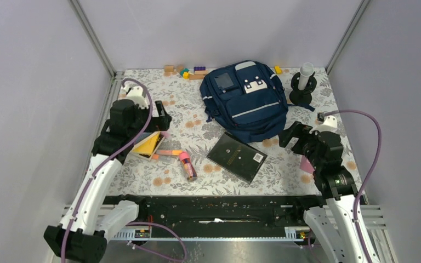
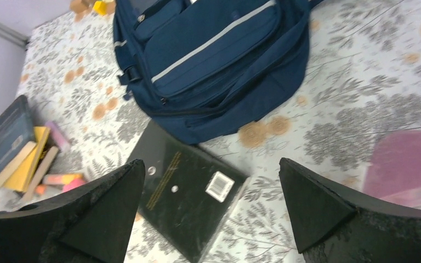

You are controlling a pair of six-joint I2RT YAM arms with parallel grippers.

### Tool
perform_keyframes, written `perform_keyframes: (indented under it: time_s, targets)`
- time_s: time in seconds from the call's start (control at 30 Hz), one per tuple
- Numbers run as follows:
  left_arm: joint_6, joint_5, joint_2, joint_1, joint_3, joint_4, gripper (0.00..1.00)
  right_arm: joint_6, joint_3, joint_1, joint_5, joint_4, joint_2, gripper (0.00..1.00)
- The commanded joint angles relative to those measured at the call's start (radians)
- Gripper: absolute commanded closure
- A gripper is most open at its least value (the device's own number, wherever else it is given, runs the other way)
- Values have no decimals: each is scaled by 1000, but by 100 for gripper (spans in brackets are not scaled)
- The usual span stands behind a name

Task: Pack the student bag
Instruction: Unzip the student bag at the center of the board.

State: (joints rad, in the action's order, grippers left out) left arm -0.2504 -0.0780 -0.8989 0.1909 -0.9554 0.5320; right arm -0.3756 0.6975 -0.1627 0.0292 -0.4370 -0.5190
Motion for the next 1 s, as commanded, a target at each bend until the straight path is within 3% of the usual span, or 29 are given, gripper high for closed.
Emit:
perform_keyframes:
  time_s: [0.0,0.17,0.37,0.57,0.97]
  targets:
    - [-59,-109,-87,56,-188,-51,1,-132,46,-17,-134,27,-58,0]
    - [-49,-137,-188,123,-367,6,1,-249,40,-181,59,49,-113,0]
    - [-22,-98,-152,122,-222,-81,1,-391,7,-361,203,123,-223,7]
    - [13,-56,-174,121,-230,-45,1,-517,-62,-485,381,305,-346,8]
    - [-24,-150,-187,122,-216,-61,1,-377,56,-537,569,286,-761,0]
